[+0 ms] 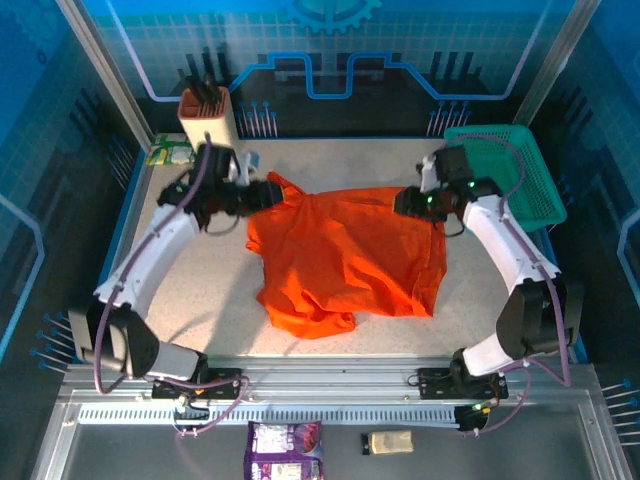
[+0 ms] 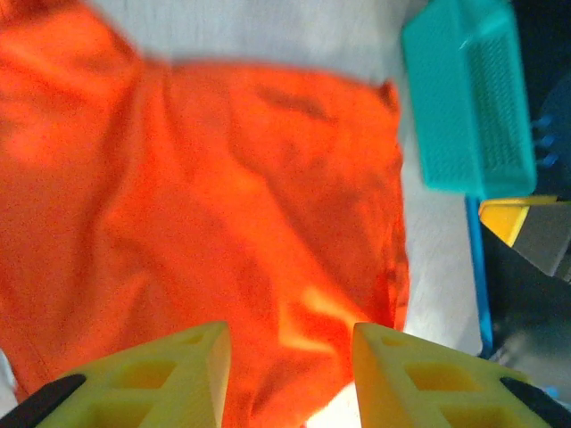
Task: Fold the inside-out t-shirt
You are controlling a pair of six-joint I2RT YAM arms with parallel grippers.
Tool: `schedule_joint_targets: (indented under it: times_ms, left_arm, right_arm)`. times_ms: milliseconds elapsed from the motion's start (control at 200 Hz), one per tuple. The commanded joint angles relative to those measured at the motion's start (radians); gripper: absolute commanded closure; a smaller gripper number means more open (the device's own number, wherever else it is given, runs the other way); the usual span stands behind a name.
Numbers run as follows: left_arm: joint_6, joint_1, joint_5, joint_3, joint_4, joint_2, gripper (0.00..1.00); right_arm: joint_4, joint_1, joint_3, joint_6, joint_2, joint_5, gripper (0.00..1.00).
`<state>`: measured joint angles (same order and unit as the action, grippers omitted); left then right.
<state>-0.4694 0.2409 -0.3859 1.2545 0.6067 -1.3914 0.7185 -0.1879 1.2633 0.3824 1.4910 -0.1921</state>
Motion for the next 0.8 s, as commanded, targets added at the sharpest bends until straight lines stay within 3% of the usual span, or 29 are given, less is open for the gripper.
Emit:
schedule_joint_targets:
  times_ms: [0, 145, 260, 425, 525, 640, 795]
  left_arm:
    - [-0.084, 0.07, 0.076, -0.203, -0.067, 0.042, 0.59]
    - [-0.179, 0.135, 0.079, -0.405, -0.215, -0.001, 0.62]
    - [-0.195, 0.135, 0.093, -0.48, -0.288, -0.082, 0.63]
    - [-0.133, 0.013, 0.108, -0.473, -0.295, -0.189, 0.65]
    - [-0.084, -0.074, 0.08, -0.391, -0.291, -0.269, 0.65]
    - [-0.015, -0.112, 0.059, -0.196, -0.215, -0.412, 0.65]
    - [0.019, -0.142, 0.071, 0.065, -0.148, -0.561, 0.65]
  right_arm:
    - [0.017, -0.059, -0.126, 0.003, -0.048, -0.027, 0.5]
    - [-0.072, -0.079, -0.304, 0.037, -0.042, -0.059, 0.43]
    - [-0.155, -0.068, -0.409, 0.059, -0.014, -0.067, 0.38]
    - [-0.247, -0.006, -0.458, 0.084, 0.066, -0.074, 0.3]
    - [-0.32, 0.057, -0.445, 0.104, 0.135, -0.107, 0.24]
    - [-0.373, 0.107, -0.365, 0.126, 0.229, -0.155, 0.2]
    - [-0.296, 0.124, -0.186, 0.115, 0.311, -0.076, 0.19]
